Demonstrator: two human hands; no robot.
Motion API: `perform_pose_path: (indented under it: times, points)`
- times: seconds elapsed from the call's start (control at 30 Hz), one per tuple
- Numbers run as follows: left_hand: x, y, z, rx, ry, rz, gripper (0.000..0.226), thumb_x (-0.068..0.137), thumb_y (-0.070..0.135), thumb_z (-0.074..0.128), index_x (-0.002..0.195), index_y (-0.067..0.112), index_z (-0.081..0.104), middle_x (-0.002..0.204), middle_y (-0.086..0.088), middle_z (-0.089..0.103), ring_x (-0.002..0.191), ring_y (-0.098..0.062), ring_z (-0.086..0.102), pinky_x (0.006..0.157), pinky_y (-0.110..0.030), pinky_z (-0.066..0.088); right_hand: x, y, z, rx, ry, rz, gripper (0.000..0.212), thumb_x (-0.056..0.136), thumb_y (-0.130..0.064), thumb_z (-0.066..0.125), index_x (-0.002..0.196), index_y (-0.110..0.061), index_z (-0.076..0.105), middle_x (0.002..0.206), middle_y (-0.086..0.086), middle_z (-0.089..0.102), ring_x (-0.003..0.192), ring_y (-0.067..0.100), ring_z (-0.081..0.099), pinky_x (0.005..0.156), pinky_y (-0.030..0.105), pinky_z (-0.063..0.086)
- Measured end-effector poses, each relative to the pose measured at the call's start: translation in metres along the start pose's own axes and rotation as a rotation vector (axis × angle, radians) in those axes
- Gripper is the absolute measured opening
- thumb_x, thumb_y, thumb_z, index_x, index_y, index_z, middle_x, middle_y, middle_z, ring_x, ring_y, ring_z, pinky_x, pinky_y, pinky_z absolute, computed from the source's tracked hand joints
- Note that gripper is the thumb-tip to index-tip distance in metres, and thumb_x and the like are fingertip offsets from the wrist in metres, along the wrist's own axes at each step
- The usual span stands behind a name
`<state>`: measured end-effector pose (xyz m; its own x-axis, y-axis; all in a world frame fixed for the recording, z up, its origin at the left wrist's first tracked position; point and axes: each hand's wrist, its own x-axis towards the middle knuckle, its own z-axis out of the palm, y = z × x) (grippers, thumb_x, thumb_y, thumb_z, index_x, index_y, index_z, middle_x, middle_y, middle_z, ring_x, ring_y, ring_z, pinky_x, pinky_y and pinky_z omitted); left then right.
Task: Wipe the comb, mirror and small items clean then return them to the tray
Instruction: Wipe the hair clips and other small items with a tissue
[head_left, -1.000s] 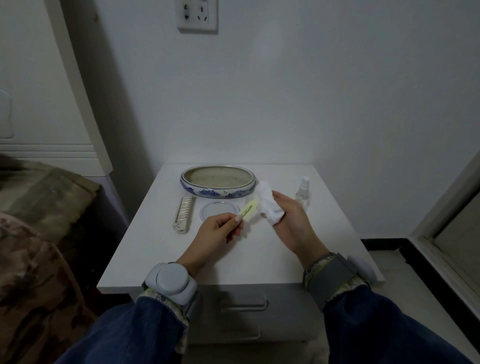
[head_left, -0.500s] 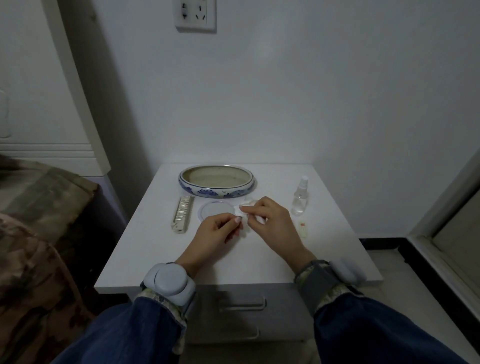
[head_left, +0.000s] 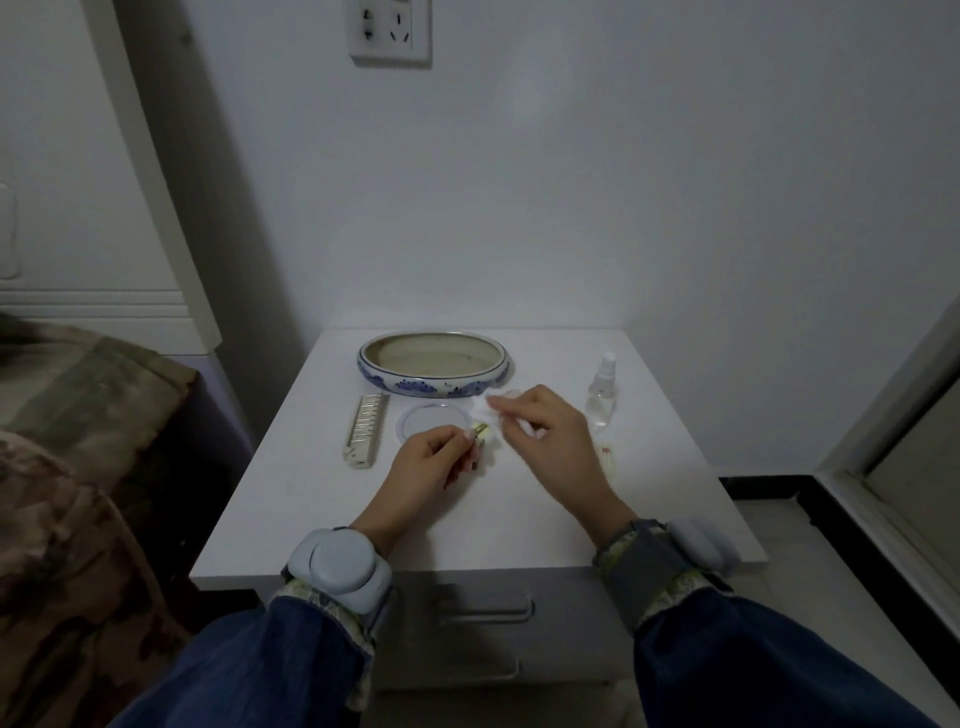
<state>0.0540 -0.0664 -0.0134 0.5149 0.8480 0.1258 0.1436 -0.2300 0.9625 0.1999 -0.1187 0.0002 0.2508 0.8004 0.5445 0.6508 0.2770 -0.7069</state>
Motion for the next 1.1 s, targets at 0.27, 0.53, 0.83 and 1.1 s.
perform_pose_path:
  times: [0.27, 0.53, 0.83, 1.1]
  points:
    - [-0.002, -0.002, -0.001, 0.07, -0.048, 0.082, 0.03, 0.096, 0.02, 0.05, 0.067, 0.017, 0.06, 0.061, 0.008, 0.054, 0.057, -0.004, 0.046, 0.059, -0.015, 0.037, -0.003, 0.007, 0.004, -0.114, -0.064, -0.038, 0.022, 0.082, -0.006, 0.061, 0.102, -0.006, 0.071, 0.079, 0.012, 0.057, 0.073, 0.012, 0.053, 0.07, 0.015, 0.039]
    - [0.002, -0.007, -0.004, 0.246, 0.064, 0.125, 0.026, 0.094, 0.02, 0.054, 0.069, 0.024, 0.062, 0.057, 0.017, 0.058, 0.058, 0.002, 0.051, 0.059, -0.01, 0.036, 0.002, 0.013, -0.005, -0.118, 0.155, 0.136, 0.025, 0.086, 0.0, 0.056, 0.108, -0.004, 0.068, 0.082, 0.003, 0.054, 0.08, 0.017, 0.056, 0.069, 0.007, 0.037]
    - [-0.001, -0.009, -0.003, 0.506, 0.087, 0.31, 0.02, 0.09, 0.007, 0.055, 0.074, 0.006, 0.067, 0.069, -0.002, 0.062, 0.065, -0.014, 0.054, 0.06, -0.012, 0.034, -0.009, 0.005, 0.014, -0.245, -0.119, -0.154, 0.036, 0.085, -0.03, 0.046, 0.105, -0.013, 0.071, 0.074, 0.005, 0.054, 0.069, 0.011, 0.049, 0.062, 0.02, 0.039]
    - [0.0, -0.008, -0.004, 0.464, 0.095, 0.342, 0.021, 0.092, 0.016, 0.056, 0.079, 0.008, 0.07, 0.071, 0.001, 0.065, 0.064, -0.004, 0.054, 0.065, -0.01, 0.037, -0.003, 0.022, 0.004, -0.232, 0.089, 0.039, 0.023, 0.084, -0.002, 0.06, 0.104, -0.003, 0.07, 0.08, 0.014, 0.06, 0.077, 0.028, 0.061, 0.071, 0.022, 0.042]
